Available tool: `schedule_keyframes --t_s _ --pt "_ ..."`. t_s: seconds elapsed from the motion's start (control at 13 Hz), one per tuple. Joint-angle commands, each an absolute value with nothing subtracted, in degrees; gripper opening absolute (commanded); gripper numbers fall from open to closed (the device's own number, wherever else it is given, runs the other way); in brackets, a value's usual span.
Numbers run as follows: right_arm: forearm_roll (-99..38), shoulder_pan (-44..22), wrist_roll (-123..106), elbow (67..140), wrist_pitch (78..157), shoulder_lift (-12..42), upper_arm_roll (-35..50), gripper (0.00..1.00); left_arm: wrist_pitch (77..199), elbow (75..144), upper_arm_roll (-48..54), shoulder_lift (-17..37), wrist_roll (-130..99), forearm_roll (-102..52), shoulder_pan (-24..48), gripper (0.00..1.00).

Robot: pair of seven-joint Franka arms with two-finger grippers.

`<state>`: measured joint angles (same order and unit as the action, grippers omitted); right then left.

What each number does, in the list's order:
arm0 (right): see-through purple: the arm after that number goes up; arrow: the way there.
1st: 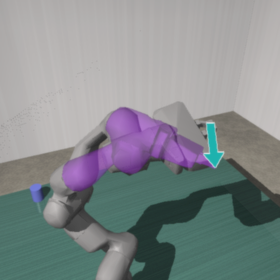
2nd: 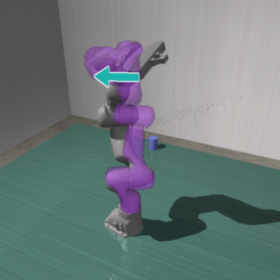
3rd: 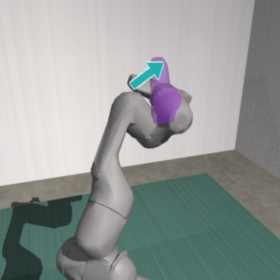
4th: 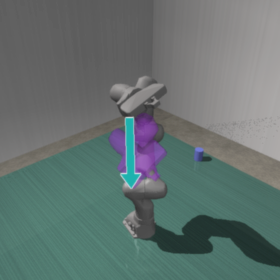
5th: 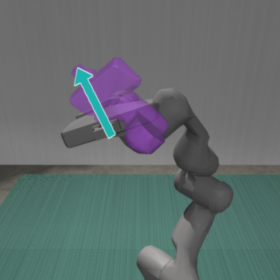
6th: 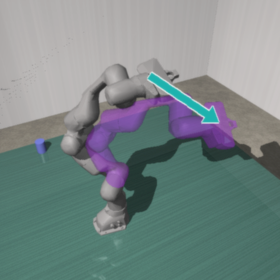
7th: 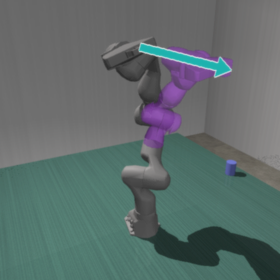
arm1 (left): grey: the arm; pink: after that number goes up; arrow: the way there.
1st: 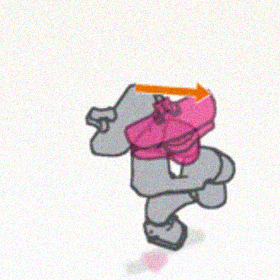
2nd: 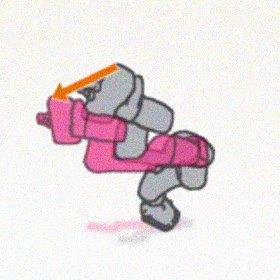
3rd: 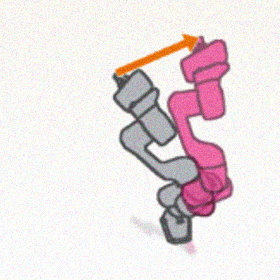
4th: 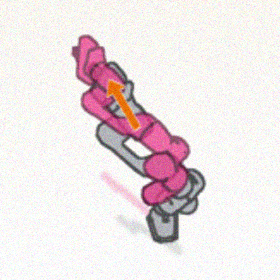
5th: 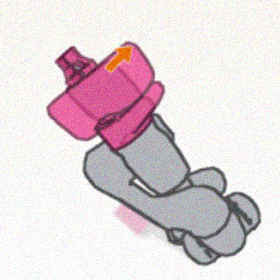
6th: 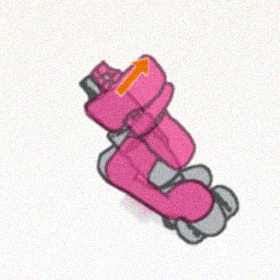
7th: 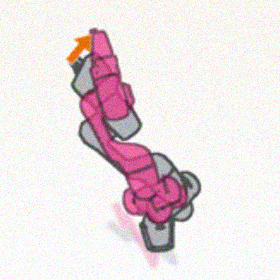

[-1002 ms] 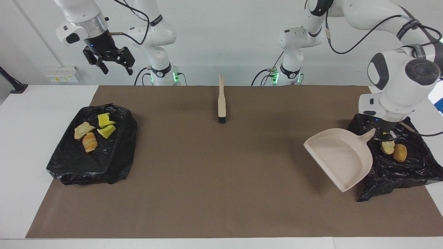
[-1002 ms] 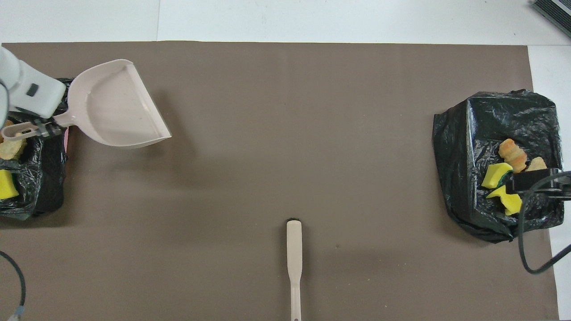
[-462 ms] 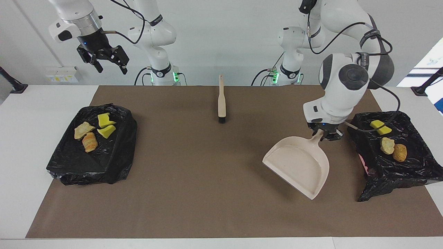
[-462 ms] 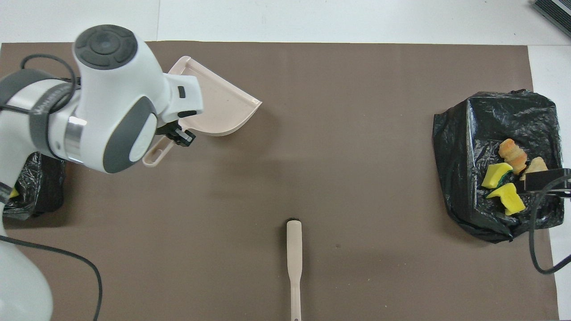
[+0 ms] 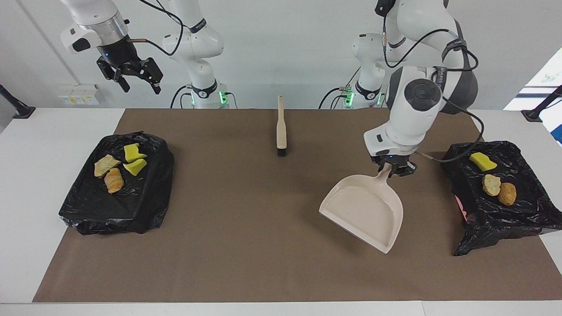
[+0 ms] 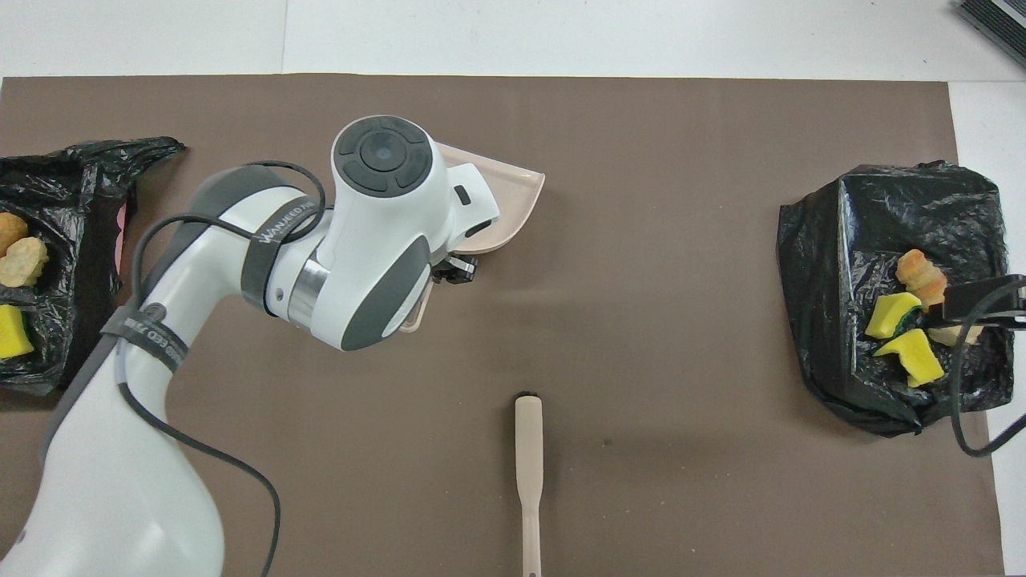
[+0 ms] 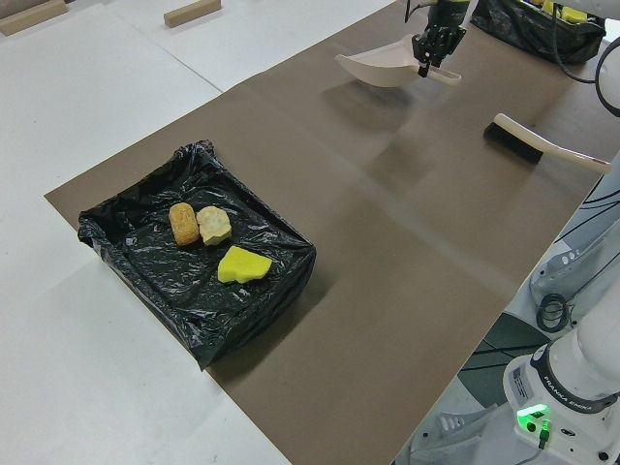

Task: Sweep and dump trash in bin
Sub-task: 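Bring the empty dustpan back with the left gripper and set it down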

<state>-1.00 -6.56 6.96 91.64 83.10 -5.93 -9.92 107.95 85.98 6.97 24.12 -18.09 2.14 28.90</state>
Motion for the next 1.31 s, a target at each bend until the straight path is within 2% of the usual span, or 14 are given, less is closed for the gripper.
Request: schedule_keyframes --t_s 0.0,0.23,0.39,0.62,0.69,0.77,0.85,0.92,1.08,1.23 --pt "-0.5 -5.5 5.9 90.0 81.7 -5.5 -9.8 1.0 109.4 83.5 5.7 26.0 -24.2 1.0 32.7 0.0" --pt "1.1 -6.3 4.8 90.2 82.3 -5.5 -9.2 1.0 109.0 74.6 5.4 35.3 -31.9 1.8 36.9 0.0" --pt "3.3 -5.7 1.1 91.0 85.3 -5.6 -9.1 1.0 110.7 74.1 5.4 36.3 -34.7 1.8 38.0 0.0" --pt "1.9 -5.6 4.6 91.4 85.0 -6.0 -9.1 1.0 111.3 75.3 5.6 36.2 -34.7 1.0 38.1 0.0" --pt "1.6 -5.6 5.9 91.3 84.7 -6.0 -9.1 1.0 111.4 75.5 5.7 36.1 -34.7 1.0 38.1 0.03" --pt "1.5 -5.6 5.7 91.3 84.6 -6.0 -9.2 1.0 111.4 75.5 5.6 36.1 -34.6 1.1 38.1 0.25" --pt "1.9 -5.6 4.8 91.3 84.8 -6.0 -9.3 1.0 111.4 75.5 5.6 35.9 -34.6 1.2 38.0 0.65" --pt "2.2 -5.7 4.3 91.4 84.9 -6.0 -9.2 1.0 111.1 75.6 5.5 35.9 -34.6 2.1 37.7 0.97" --pt "2.1 -5.7 4.3 91.8 84.8 -6.2 -9.2 1.0 110.4 76.5 5.5 34.8 -34.0 1.8 37.0 1.0" --pt "2.0 -5.7 4.5 92.5 84.9 -6.8 -9.2 1.0 110.8 80.7 5.1 29.9 -33.9 1.8 34.6 1.0"
